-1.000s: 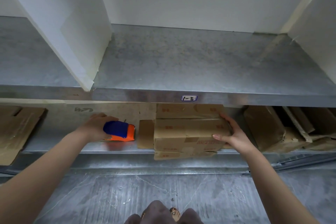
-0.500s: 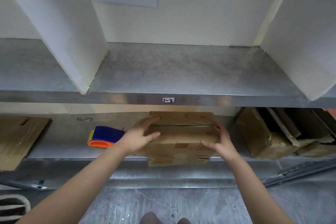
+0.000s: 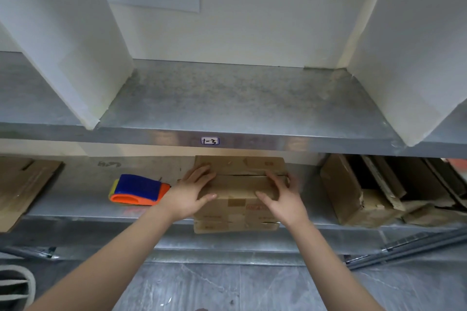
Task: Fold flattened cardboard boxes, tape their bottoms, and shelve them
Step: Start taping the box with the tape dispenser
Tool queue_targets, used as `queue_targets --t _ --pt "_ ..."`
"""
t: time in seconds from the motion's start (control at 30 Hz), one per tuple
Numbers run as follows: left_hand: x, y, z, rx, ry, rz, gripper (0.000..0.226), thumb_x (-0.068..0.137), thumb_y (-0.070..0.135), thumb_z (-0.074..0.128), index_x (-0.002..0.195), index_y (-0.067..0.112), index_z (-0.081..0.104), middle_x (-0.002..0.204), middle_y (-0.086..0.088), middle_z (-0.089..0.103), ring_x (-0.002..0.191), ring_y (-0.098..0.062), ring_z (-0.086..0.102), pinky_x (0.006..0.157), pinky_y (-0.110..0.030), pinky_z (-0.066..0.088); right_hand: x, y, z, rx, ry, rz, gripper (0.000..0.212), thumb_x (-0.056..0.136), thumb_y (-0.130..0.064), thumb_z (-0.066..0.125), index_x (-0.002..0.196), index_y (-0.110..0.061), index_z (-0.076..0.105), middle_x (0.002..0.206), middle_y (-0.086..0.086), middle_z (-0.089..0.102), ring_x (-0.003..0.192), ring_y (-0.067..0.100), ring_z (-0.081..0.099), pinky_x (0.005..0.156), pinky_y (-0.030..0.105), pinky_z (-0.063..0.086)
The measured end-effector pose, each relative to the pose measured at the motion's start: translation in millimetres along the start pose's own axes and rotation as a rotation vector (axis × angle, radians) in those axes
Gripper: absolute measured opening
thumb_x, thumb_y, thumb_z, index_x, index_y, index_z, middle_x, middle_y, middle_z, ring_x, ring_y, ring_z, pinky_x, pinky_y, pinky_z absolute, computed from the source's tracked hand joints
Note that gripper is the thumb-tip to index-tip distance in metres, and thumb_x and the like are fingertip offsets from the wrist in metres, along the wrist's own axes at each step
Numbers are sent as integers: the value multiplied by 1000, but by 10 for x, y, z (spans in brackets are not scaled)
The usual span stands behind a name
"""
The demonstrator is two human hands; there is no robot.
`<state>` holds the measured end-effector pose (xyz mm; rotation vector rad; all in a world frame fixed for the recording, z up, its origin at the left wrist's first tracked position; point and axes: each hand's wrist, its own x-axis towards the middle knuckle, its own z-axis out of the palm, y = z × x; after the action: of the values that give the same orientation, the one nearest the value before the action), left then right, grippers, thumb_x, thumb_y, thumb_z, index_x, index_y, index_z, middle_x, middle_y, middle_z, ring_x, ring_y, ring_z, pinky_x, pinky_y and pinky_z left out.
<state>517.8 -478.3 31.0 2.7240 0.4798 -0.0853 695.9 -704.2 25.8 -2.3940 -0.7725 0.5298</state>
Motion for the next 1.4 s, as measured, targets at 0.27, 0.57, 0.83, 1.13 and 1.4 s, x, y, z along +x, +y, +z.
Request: queue_targets --t 0.27,0.57,0.83,1.13,1.4 --pt "165 -55 -183 -199 -39 -134 76 86 64 51 150 34 23 158 15 10 146 -12 7 116 -33 18 74 39 -21 -67 -58 -70 72 82 -71 52 145 -50 25 161 -14 -2 145 29 19 112 43 35" --pt "69 -124 -237 -116 -129 -109 66 89 59 50 146 34 31 157 10 10 146 -13 -3 118 -39 19 129 143 -175 -92 -205 -170 65 83 -68 53 142 -58 26 158 -21 -13 149 23 -1 118 45 20" --pt "46 -258 -308 -214 -380 -90 107 57 64 79 141 56 14 155 17 -6 145 -19 9 116 -44 23 -65 53 -89 -118 49 -11 79 75 -75 56 144 -53 25 160 -7 0 146 36 13 108 50 37" --pt "-546 -144 -22 -316 -162 -140 123 37 90 61 145 54 15 154 3 -2 142 -19 0 117 -43 13 -277 -155 184 324 234 181 94 71 -38 83 145 -19 30 148 12 35 134 32 41 108 42 38" --pt "-829 -450 14 -369 -56 -114 96 59 45 88 137 56 32 140 11 22 132 -9 21 114 -34 25 -55 -337 211 344 5 -36 77 70 -37 85 136 -38 46 148 -1 40 138 18 37 110 34 36"
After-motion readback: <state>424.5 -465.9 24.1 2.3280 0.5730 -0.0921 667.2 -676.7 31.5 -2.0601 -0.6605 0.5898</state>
